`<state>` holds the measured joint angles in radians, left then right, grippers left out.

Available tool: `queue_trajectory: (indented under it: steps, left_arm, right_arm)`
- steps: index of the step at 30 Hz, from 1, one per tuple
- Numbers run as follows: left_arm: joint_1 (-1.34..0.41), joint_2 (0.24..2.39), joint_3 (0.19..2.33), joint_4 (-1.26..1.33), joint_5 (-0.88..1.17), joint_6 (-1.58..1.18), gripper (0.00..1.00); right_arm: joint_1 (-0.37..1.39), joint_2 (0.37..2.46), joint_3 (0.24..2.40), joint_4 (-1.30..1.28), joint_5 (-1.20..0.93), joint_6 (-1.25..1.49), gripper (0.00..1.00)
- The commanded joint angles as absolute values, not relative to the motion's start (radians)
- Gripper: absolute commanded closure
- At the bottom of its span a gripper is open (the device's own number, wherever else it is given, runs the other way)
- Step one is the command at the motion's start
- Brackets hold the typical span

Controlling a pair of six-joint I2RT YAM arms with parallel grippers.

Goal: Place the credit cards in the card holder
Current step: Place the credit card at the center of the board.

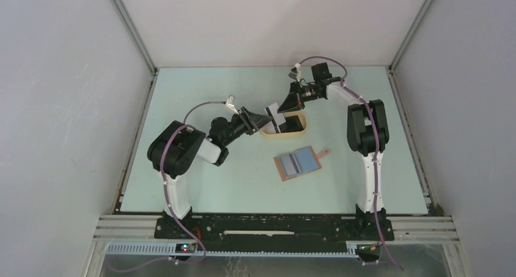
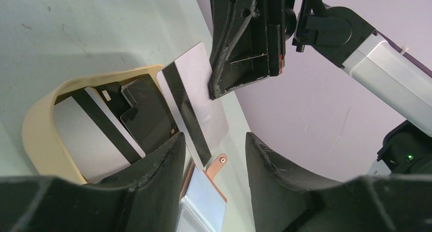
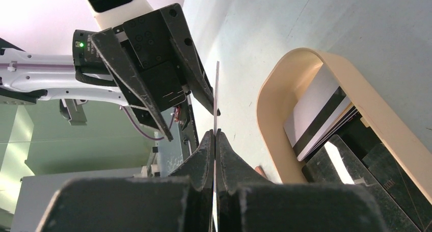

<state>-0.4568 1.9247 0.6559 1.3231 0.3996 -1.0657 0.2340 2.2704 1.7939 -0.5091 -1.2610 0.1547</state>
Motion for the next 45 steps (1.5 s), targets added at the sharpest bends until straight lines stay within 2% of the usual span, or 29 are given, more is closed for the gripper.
queue_trajectory:
  steps: [1, 21, 27, 31, 33, 39, 45]
  left_arm:
    - [-0.451, 1.946, 0.701, 1.342, 0.432, -1.094, 0.5]
    - [-0.456, 1.958, 0.745, 1.244, 0.422, -1.075, 0.66]
    - [-0.457, 1.959, 0.75, 1.229, 0.421, -1.071, 0.77]
    - [-0.457, 1.966, 0.758, 1.225, 0.43, -1.07, 0.98]
    - [-0.457, 1.968, 0.759, 1.224, 0.432, -1.07, 1.0]
    - [-0.457, 1.975, 0.766, 1.225, 0.444, -1.071, 1.0]
    - [-0.454, 1.99, 0.769, 1.264, 0.467, -1.094, 1.0]
  right_arm:
    - [0.235, 2.214, 1.791, -0.482, -1.297, 0.157, 1.0]
    - [0.26, 2.227, 1.794, -0.493, -1.288, 0.145, 1.0]
    - [0.264, 2.227, 1.802, -0.515, -1.27, 0.123, 1.0]
    - [0.265, 2.229, 1.809, -0.534, -1.261, 0.103, 1.0]
    - [0.264, 2.23, 1.815, -0.553, -1.252, 0.081, 1.0]
    - [0.252, 2.23, 1.824, -0.586, -1.249, 0.045, 0.74]
    - [0.252, 2.246, 1.845, -0.632, -1.256, 0.005, 0.65]
